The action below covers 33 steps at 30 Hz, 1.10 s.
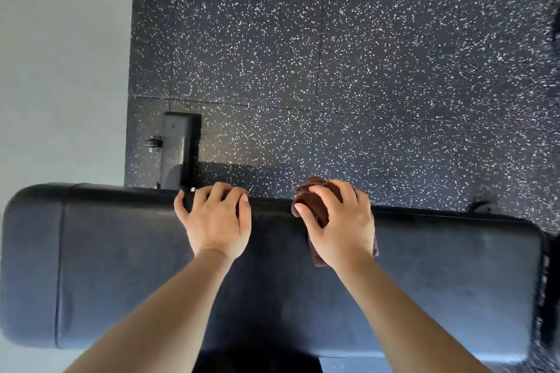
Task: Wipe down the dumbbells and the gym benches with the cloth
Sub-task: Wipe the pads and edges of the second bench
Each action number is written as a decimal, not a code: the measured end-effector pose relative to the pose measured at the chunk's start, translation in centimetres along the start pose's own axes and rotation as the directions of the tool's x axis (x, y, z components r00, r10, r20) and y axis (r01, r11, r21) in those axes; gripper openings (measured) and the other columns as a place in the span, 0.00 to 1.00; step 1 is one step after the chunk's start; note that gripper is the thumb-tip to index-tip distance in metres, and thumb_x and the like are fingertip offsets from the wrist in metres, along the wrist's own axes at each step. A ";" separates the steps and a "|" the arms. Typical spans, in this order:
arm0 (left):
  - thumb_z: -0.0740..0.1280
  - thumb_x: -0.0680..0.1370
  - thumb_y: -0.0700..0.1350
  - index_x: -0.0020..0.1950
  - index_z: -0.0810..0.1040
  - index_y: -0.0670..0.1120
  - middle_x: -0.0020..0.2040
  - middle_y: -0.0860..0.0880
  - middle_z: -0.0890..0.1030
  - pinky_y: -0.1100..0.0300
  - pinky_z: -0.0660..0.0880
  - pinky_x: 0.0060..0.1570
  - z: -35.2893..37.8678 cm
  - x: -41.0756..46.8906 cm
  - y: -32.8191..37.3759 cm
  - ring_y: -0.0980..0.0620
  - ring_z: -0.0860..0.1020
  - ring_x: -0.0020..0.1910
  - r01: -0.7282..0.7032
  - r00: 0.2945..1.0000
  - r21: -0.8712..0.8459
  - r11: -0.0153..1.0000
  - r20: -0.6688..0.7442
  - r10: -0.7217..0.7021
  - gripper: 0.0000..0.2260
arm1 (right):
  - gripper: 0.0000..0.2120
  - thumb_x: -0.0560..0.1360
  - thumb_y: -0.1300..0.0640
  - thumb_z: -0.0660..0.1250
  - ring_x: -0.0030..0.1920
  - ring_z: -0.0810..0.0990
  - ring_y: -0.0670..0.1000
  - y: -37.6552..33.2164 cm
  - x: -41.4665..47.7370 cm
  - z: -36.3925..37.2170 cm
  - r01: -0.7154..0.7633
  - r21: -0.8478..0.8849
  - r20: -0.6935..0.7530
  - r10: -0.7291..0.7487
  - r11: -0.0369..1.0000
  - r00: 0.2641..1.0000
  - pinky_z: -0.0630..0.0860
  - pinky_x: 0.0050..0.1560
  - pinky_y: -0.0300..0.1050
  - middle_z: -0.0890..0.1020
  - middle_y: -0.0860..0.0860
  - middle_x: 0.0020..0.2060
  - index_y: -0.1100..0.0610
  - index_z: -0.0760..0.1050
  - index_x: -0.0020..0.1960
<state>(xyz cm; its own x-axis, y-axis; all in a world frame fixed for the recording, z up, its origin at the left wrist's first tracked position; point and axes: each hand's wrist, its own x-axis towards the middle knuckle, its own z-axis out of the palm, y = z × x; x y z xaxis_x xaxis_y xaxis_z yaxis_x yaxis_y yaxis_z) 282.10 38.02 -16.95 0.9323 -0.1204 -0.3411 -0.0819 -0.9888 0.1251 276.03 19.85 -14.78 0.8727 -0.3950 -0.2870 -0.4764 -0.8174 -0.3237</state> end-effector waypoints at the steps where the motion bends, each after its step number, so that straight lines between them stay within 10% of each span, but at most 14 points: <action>1: 0.51 0.76 0.54 0.44 0.79 0.57 0.46 0.56 0.78 0.40 0.54 0.63 0.0 0.0 -0.1 0.47 0.74 0.51 -0.002 1.000 0.004 1.000 0.000 0.002 0.16 | 0.16 0.70 0.40 0.69 0.53 0.75 0.61 0.0 0.0 0.1 -0.003 -0.005 -0.017 0.003 1.000 1.000 0.77 0.49 0.56 0.78 0.50 0.56 0.47 0.79 0.53; 14: 0.50 0.76 0.54 0.46 0.80 0.57 0.47 0.56 0.79 0.39 0.56 0.64 0.0 -0.2 -0.2 0.47 0.75 0.51 -0.027 1.000 0.009 1.000 -0.013 0.027 0.17 | 0.13 0.69 0.48 0.73 0.50 0.75 0.60 4.4 -0.5 -0.6 -0.050 -0.019 -0.109 0.048 0.999 0.993 0.78 0.44 0.54 0.78 0.48 0.53 0.46 0.79 0.52; 24: 0.46 0.77 0.53 0.51 0.80 0.50 0.52 0.48 0.79 0.37 0.57 0.63 -0.3 -0.6 1.0 0.40 0.74 0.54 -0.025 0.999 0.104 0.994 0.022 0.023 0.22 | 0.14 0.74 0.42 0.61 0.57 0.69 0.57 5.3 1.5 -2.1 0.013 -0.046 0.235 -0.002 0.999 0.972 0.72 0.51 0.51 0.72 0.47 0.59 0.42 0.72 0.59; 33: 0.47 0.77 0.54 0.51 0.78 0.49 0.48 0.51 0.80 0.51 0.68 0.50 3.3 -4.0 19.8 0.45 0.77 0.49 -0.338 0.935 -0.071 0.939 0.089 0.343 0.21 | 0.13 0.75 0.43 0.61 0.57 0.70 0.57 18.9 1.6 -7.5 -0.043 -0.075 0.192 0.057 0.996 0.980 0.74 0.51 0.52 0.73 0.47 0.60 0.42 0.73 0.58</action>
<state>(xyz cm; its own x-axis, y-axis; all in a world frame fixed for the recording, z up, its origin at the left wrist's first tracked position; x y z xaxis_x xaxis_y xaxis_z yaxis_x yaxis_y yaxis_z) 275.60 18.59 -16.23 0.8124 -0.4599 -0.3584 -0.3669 -0.8810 0.2987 269.26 0.62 -14.58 0.8072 -0.3532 -0.4729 -0.5045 -0.8287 -0.2422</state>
